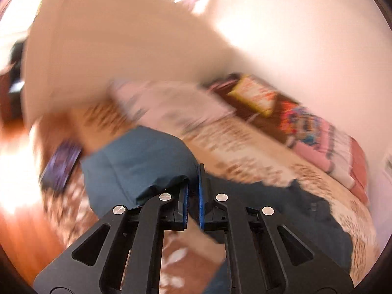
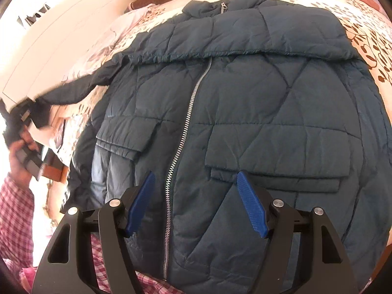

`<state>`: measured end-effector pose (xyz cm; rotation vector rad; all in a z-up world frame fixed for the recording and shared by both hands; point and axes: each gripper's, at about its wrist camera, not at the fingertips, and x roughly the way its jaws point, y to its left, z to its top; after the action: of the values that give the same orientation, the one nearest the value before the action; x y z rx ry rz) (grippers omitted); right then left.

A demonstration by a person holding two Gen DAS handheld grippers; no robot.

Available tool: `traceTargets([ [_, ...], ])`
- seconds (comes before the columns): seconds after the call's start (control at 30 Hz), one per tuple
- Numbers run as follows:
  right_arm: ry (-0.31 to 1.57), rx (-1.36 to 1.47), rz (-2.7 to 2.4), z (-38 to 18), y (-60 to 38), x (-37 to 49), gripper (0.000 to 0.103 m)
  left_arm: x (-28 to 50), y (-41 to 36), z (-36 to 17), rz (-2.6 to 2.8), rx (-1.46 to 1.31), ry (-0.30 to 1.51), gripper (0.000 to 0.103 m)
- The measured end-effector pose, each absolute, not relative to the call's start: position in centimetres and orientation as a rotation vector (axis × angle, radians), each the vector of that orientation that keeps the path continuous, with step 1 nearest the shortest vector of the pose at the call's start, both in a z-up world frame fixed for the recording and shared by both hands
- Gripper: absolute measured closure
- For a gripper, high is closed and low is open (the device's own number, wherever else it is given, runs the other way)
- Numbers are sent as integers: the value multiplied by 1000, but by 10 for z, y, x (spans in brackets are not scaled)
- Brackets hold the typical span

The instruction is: Fold large clothes

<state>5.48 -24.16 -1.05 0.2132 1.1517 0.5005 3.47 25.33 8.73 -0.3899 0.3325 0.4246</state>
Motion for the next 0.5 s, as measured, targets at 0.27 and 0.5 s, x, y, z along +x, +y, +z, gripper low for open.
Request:
traceTargets([
  [0.27,1102,267,490,-3,-265,54,34,65,145,165,68,-185,289,98],
  [0.5,1014,338,383,3,-309,54,37,104,27,128,-205,-66,483,98],
])
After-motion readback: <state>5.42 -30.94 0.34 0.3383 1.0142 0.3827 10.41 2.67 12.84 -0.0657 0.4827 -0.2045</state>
